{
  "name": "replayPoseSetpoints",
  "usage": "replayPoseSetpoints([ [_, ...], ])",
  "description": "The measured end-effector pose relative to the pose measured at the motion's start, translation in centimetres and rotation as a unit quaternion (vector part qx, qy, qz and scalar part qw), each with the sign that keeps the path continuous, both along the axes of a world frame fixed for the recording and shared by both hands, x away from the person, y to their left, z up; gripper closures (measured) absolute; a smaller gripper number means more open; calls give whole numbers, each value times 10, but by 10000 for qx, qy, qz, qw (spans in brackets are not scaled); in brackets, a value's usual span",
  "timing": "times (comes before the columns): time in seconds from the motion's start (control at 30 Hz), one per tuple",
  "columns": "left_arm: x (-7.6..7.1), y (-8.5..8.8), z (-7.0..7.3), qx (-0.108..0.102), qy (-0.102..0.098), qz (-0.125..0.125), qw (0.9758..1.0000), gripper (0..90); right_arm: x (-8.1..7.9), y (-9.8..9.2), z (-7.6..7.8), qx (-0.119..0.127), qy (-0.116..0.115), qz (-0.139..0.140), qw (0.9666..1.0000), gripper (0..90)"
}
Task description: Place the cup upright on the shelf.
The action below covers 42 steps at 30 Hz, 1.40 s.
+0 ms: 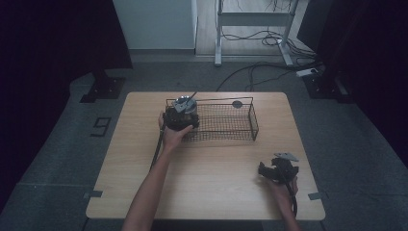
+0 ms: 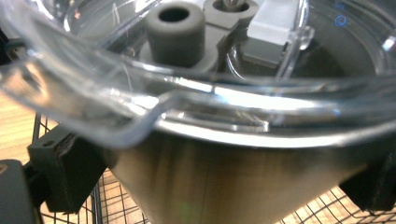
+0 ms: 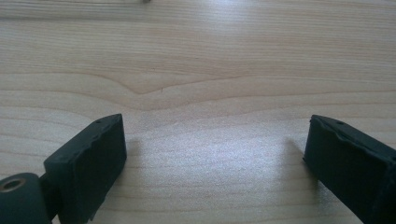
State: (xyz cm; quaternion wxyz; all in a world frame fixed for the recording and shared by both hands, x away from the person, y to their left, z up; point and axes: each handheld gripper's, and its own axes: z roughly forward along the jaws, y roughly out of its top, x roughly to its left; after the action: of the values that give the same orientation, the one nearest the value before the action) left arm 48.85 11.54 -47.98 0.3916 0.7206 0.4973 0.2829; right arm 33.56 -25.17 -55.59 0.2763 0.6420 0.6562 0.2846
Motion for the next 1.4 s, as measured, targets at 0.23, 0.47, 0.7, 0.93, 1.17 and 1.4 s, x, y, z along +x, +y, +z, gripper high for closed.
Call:
replayPoseSetpoints([
  [0.23, -4, 1, -1, -15, -39, -7, 10000, 34, 0, 0, 0, -1, 0, 0, 10000, 55],
  [0.47, -10, 4, -2, -43, -81, -25, 10000, 38, 0, 0, 0, -3, -1, 4, 10000, 57],
  [0.7, -22, 11, 7, -23, -235, -90, 9997, 40, 0, 0, 0, -2, -4, 8, 10000, 58],
  [0.93, -34, 21, 19, -26, -270, -149, 9995, 2, 0, 0, 0, -1, -3, 7, 10000, 59],
  [1.17, -52, 30, 32, -79, -284, -213, 9993, 0, 0, 0, 0, 8, 3, -5, 10000, 59],
  [1.4, -75, 37, 39, -153, -315, -355, 9988, 0, 0, 0, 0, 7, 2, -5, 10000, 59],
])
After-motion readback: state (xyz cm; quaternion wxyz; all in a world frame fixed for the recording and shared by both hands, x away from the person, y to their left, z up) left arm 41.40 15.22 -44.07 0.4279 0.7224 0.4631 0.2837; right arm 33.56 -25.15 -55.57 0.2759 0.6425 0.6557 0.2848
